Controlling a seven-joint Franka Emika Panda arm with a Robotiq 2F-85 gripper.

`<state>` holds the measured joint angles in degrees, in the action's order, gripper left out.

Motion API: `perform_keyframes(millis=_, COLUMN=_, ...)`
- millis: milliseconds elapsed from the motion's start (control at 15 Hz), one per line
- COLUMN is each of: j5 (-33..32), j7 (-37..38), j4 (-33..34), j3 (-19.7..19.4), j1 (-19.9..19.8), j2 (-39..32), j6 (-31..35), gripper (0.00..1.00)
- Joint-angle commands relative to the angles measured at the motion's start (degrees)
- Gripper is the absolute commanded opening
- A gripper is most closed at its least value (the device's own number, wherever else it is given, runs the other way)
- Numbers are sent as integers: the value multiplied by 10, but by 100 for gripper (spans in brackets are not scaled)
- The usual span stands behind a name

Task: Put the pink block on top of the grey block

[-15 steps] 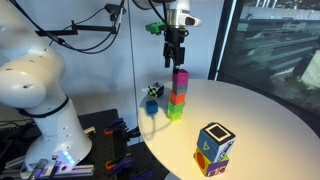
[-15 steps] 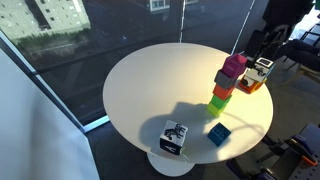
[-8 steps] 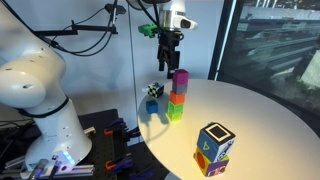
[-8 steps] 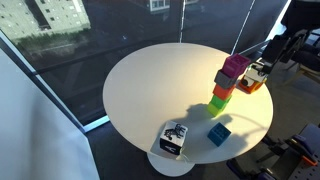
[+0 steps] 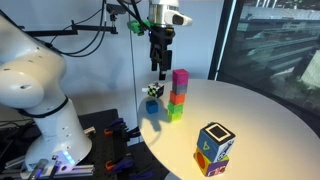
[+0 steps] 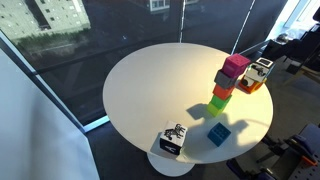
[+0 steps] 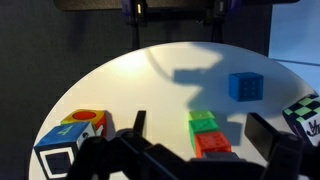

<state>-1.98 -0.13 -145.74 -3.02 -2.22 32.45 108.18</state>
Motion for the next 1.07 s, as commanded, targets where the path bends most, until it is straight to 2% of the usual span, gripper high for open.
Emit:
perform_keyframes(millis=0, j5=-3, j7=-12, j4=-12, j3=-9, j1=-12, j2=52, j6=-21, gripper=100)
perform_keyframes(millis=400, j5=-1, j7=-8, j4=-8, j3=-15, j1=-23, j2=105, j6=-39, gripper=100)
perform_keyframes(millis=1000, j5=1, j7=-2, j4=-6, j3=-11, j1=-20, j2=109, j6=-28, gripper=100)
